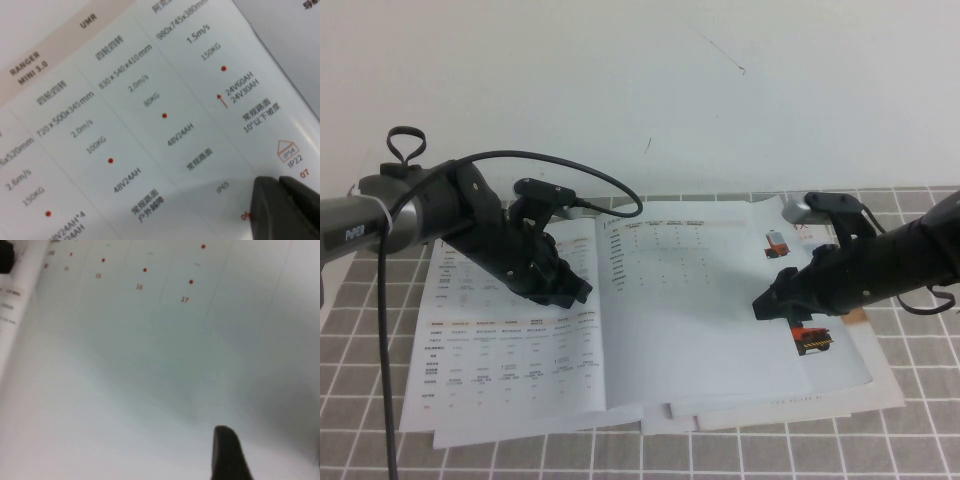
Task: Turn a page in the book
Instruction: Open the closed book
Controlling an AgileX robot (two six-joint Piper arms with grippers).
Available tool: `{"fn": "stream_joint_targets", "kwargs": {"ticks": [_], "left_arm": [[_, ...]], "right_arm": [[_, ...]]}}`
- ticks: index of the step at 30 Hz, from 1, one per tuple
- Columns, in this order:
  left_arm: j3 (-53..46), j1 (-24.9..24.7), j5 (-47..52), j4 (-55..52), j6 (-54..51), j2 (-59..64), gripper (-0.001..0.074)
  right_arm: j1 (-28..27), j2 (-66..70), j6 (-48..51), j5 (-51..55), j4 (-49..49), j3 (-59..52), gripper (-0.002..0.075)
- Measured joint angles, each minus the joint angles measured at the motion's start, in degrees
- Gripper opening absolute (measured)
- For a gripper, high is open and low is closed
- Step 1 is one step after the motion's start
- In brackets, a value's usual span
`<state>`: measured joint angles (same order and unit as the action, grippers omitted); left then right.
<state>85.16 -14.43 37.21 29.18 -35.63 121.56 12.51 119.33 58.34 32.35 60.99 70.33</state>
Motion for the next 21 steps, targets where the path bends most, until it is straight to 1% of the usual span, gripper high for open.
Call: {"fn": "stream_joint_targets", "kwargs": {"ticks": [4, 14, 21], "left_arm": [[0.00, 0.00, 0.00, 0.00, 0.00, 0.00, -0.0004], [0.00, 0.00, 0.00, 0.09, 0.00, 0.00, -0.0004], [0.00, 0.00, 0.00, 0.13, -0.28, 0.00, -0.0004]], "right_arm": [[0.10, 0.00, 1.65, 0.00, 1.12, 0.00, 0.0375], [2.52, 0.49, 4.13, -0.12, 4.88, 0.00, 0.0375], [3.08, 0.61, 8.47, 0.26, 12.44, 0.00, 0.0375]]}}
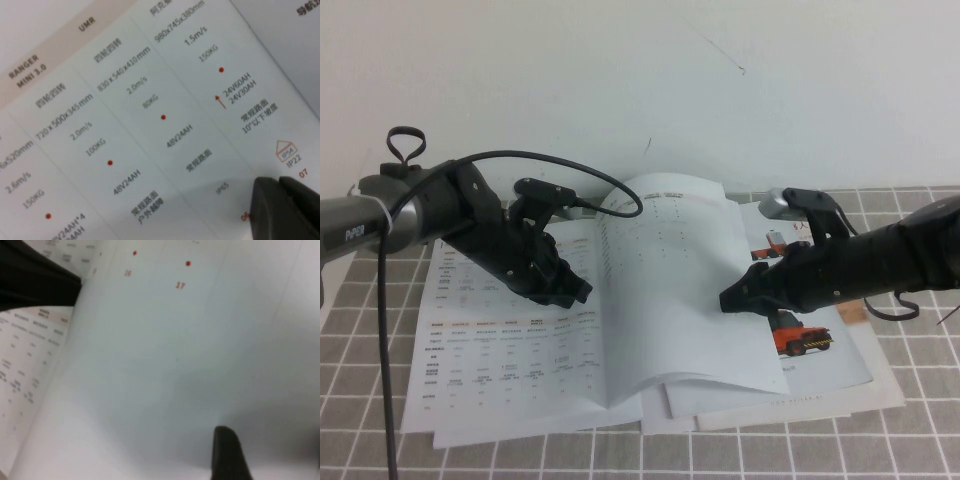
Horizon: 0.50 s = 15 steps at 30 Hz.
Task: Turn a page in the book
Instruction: Open the closed book
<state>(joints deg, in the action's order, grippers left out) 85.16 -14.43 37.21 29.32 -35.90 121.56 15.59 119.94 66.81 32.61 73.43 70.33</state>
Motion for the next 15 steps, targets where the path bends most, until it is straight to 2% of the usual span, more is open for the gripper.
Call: {"fn": "stream_joint_targets", "kwargs": {"ticks": [15], "left_arm": [[0.00, 0.00, 0.00, 0.14, 0.30, 0.02, -0.0004]], "right_arm": [[0.43, 0.59, 4.07, 2.62, 6.42, 0.00, 0.0375]]}}
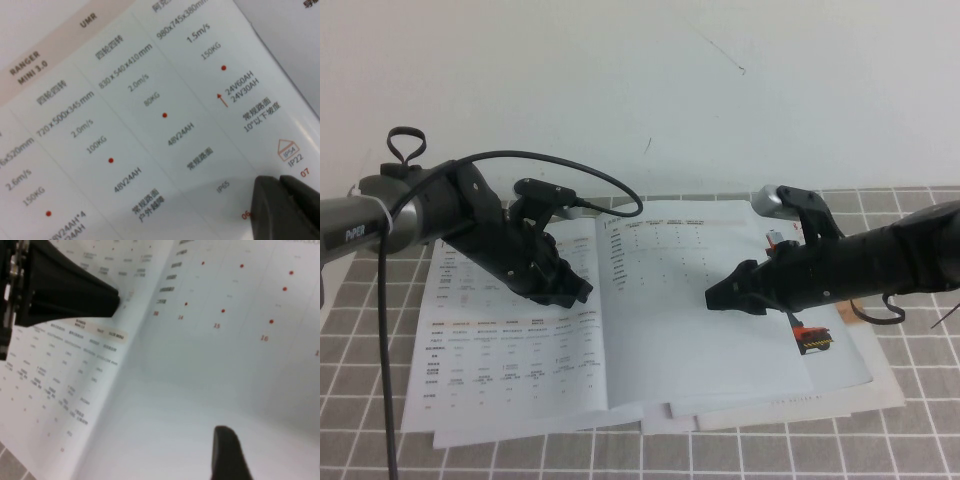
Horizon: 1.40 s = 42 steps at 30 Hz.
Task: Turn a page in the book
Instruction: Open the closed book
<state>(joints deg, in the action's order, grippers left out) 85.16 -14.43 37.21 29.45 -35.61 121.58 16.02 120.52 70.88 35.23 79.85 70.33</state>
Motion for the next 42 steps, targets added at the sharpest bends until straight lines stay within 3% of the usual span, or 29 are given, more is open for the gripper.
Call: {"fn": "stream_joint_targets", "kwargs": {"ticks": [5, 15, 42], "left_arm": [[0.00, 0.00, 0.00, 0.00, -0.30, 0.00, -0.0004], [0.00, 0.00, 0.00, 0.09, -0.30, 0.00, -0.0004], [0.00, 0.00, 0.10, 0.09, -0.72, 0.09, -0.0004]], "right_arm": [[-0.39, -0.12, 0.12, -1.64, -2.41, 0.00, 0.0375], [-1.91, -3.21, -10.50, -5.68, -19.52, -0.11, 0.0375], [-1.91, -2.01, -12.33, -6.50, -22.01, -0.11, 0.0375]]}}
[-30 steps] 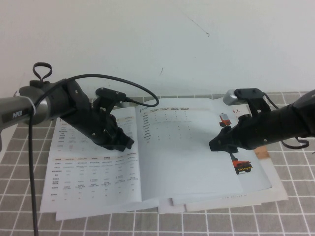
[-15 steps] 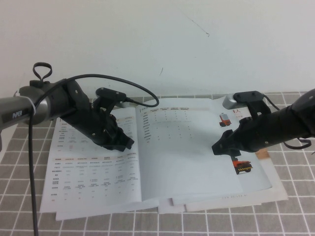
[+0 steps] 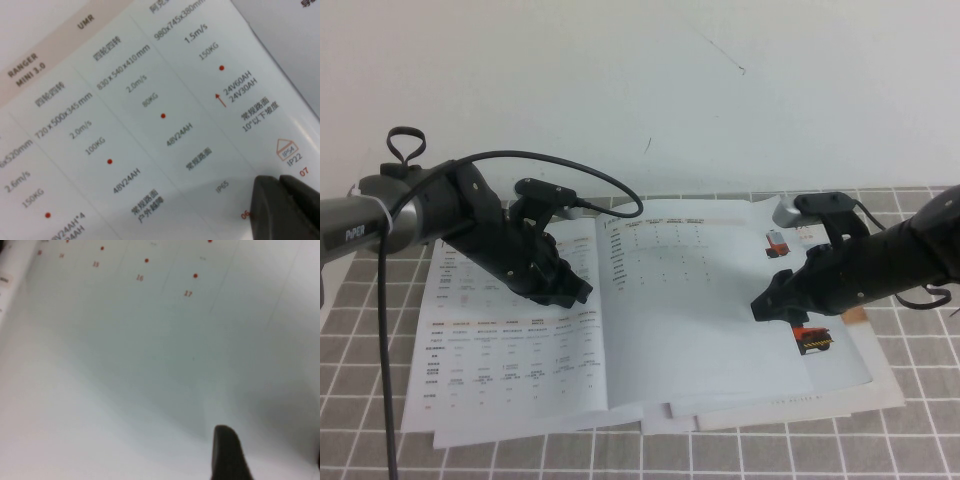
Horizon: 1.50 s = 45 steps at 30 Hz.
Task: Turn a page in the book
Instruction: Open the closed book
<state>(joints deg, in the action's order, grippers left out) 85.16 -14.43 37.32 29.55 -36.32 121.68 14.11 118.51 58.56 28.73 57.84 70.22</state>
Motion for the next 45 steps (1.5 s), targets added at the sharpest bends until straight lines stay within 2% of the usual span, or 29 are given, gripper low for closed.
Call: {"fn": "stream_joint_targets", "kwargs": {"ticks": [33, 45], "left_arm": [[0.00, 0.00, 0.00, 0.00, 0.00, 0.00, -0.0004], [0.00, 0.00, 0.00, 0.00, 0.00, 0.00, -0.0004]], "right_arm": [[-0.13, 0.65, 1.77, 1.74, 4.17, 0.11, 0.0375], [0.29, 2.37, 6.15, 2.67, 10.45, 0.32, 0.0375]]}}
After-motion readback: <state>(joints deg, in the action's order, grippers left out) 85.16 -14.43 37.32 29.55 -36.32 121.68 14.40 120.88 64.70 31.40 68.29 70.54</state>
